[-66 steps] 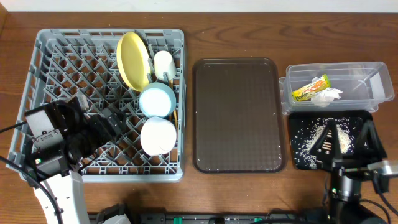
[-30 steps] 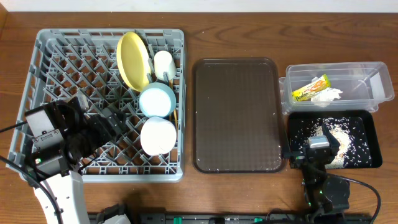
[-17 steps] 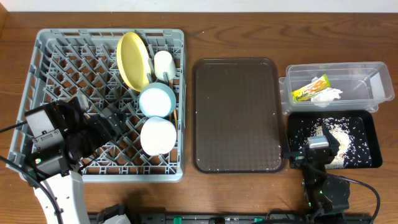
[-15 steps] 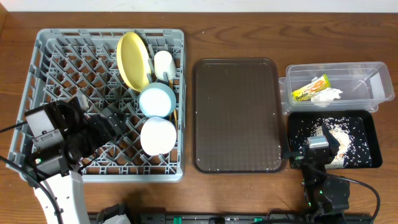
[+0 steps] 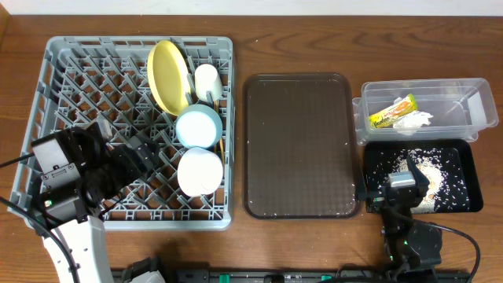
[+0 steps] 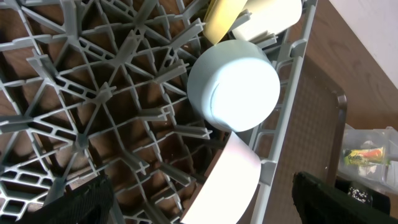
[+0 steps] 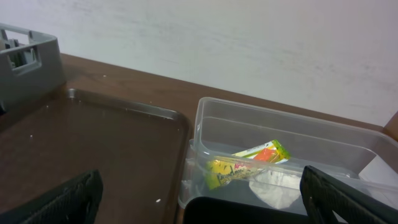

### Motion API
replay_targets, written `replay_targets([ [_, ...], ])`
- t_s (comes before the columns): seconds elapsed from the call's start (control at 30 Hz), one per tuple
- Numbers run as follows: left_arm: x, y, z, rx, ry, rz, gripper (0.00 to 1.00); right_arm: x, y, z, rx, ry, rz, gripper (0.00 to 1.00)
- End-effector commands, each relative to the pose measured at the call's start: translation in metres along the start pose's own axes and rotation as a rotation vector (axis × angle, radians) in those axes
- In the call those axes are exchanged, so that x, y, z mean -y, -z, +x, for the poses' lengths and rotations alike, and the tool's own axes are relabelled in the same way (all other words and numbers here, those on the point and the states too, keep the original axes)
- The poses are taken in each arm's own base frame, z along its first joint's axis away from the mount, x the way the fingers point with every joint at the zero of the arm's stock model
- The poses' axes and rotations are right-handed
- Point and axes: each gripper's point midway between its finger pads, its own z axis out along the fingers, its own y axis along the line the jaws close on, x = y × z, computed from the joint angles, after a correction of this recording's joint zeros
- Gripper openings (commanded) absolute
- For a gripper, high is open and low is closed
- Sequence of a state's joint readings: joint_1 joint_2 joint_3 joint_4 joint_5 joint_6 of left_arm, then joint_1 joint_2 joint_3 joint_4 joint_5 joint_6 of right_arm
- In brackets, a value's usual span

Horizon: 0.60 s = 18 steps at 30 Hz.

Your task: Sort waste into correct bins and load items into the dishwasher rack

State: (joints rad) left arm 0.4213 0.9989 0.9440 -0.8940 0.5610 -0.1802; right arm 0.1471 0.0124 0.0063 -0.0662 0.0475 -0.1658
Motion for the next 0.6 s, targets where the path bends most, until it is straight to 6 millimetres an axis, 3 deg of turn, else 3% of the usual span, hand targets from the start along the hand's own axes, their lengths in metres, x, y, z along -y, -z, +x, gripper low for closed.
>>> replay_targets([
  [0.0,0.002,0.003,-0.004,0.011,-0.011,-0.004,0.93,-0.003,0.0,0.0,0.003,0.008,-0.013,0.99],
  [0.33,0.007,0.003,0.003,0.007,-0.038,0.003,0.93,-0.003,0.0,0.0,0.003,0.008,-0.013,0.99],
  [0.57,0.027,0.008,0.029,0.013,-0.158,0.037,0.93,-0.003,0.0,0.0,0.003,0.008,-0.013,0.99],
])
